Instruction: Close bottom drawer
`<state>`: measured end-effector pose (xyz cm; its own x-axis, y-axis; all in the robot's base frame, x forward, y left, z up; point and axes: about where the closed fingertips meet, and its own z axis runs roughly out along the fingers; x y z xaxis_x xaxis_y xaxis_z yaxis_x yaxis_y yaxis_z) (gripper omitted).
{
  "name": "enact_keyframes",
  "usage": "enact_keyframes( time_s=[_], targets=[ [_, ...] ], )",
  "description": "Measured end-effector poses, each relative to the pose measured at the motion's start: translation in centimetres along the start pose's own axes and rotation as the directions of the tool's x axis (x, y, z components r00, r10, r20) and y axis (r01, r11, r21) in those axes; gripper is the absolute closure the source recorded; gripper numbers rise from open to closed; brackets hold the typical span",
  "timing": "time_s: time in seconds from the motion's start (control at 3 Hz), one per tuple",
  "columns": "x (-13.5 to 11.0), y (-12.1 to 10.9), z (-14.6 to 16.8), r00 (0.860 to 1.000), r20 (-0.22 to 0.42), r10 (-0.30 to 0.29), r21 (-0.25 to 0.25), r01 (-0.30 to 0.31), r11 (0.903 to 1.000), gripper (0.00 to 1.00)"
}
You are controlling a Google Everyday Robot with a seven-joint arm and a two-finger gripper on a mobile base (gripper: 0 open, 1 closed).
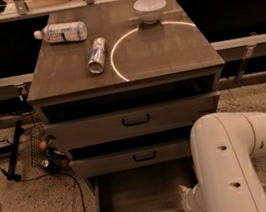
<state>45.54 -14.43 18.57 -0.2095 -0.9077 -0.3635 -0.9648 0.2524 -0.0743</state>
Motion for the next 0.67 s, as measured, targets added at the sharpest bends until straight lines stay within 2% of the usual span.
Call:
enact_keyframes(
  time_s=[0.33,0.67],
  targets=[
    [-0.2,-0.3,1.4,1.000,0.019,0.011,0.010,-0.011,0.9999,0.00],
    [-1.4,-1.4,1.6,0.999,0.039,-0.002,0.030,0.000,0.9996,0.00]
  ],
)
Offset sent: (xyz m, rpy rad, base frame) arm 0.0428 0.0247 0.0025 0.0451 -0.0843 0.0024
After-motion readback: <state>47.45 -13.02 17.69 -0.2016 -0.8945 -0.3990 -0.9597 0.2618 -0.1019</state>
